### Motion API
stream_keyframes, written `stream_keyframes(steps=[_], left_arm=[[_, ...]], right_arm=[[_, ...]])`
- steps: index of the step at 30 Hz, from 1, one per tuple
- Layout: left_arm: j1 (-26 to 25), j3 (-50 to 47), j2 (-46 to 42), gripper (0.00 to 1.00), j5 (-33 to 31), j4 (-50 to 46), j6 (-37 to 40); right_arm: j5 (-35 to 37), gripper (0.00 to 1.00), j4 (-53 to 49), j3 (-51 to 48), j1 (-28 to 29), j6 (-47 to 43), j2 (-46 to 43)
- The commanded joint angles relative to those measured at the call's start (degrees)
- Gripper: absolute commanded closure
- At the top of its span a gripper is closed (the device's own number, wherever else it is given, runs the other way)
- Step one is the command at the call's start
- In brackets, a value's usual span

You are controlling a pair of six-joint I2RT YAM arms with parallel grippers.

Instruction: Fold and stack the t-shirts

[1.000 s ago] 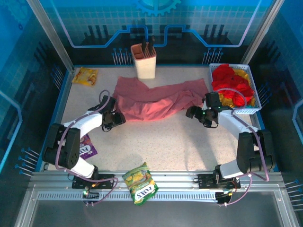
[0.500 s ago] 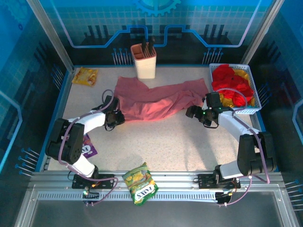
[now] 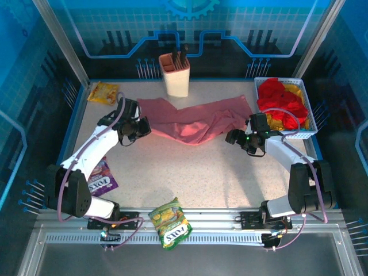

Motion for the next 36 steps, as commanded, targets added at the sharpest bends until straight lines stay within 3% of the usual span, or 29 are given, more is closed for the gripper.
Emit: stream_keyframes(steps=[1,10,19,21,23,25,26,32,36], left_arm=[[1.19,7.08,2.24,1.00,3.89,-5.44,1.06],[4.51,29.67,23.50,1.00,0.75,-10.64,7.53],[4.79,52.25,43.13,1.00,-7.79,-12.75,12.41],[4.79,57.42,46.20,0.92,-9.61,-15.51,13.47],[4.70,59.57,46.84,0.73,-9.41,-17.11,13.81],[4.45,56.41,44.33,0.53,-8.57,-16.61,13.30],[4.14,52.62,41.89,0.51,-8.21,-15.11,13.19],[3.55,24.08,26.57,0.51,-6.04,-1.35,8.64],[3.73,13.38,23.73,0.54,-6.79,5.93,6.42]], right_arm=[[-0.04,0.16,-0.27,0.15,0.48,-0.03,-1.94],[-0.30,0.16,-0.78,-2.50,0.39,-0.29,-4.12],[-1.29,0.16,-0.12,-4.64,0.34,-0.46,-4.90],[-1.83,0.16,0.12,-4.68,0.36,-0.38,-4.72],[-2.28,0.16,0.77,-5.16,0.33,-0.21,-4.72],[-2.49,0.16,1.27,-5.55,0.35,-0.07,-4.64],[-2.53,0.16,1.54,-5.72,0.36,0.05,-4.46],[-3.90,0.17,4.17,-5.68,0.83,1.33,-2.58],[-3.74,0.17,4.07,-3.81,2.02,1.47,-0.84]])
